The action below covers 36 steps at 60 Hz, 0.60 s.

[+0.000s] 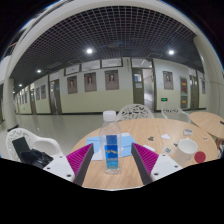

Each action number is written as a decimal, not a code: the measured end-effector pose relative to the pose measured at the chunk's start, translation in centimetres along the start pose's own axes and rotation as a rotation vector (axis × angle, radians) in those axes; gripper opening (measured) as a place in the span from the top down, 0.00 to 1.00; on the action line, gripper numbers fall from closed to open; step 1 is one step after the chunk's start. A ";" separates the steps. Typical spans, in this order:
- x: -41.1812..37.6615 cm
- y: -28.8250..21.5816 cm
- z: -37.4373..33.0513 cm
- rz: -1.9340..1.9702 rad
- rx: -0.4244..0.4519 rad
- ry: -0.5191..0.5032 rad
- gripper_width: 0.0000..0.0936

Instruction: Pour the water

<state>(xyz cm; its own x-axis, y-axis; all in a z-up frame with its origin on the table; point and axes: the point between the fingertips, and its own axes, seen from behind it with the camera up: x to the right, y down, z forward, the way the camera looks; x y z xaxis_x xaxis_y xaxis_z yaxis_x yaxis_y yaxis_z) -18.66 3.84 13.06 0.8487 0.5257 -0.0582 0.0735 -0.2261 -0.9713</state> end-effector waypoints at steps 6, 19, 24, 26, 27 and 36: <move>-1.6 0.0 3.1 -0.017 0.001 -0.002 0.13; -0.9 1.6 8.4 -0.055 -0.026 -0.026 0.36; 0.2 2.0 8.8 -0.075 0.006 -0.015 0.51; 0.4 2.0 9.0 -0.057 0.011 -0.013 0.53; 0.4 2.0 8.9 -0.049 0.013 -0.015 0.54; 0.2 1.5 8.9 -0.027 0.036 -0.004 0.66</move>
<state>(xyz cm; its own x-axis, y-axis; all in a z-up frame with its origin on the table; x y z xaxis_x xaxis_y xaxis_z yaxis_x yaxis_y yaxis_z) -23.06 10.94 9.54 0.8444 0.5347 -0.0323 0.0775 -0.1817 -0.9803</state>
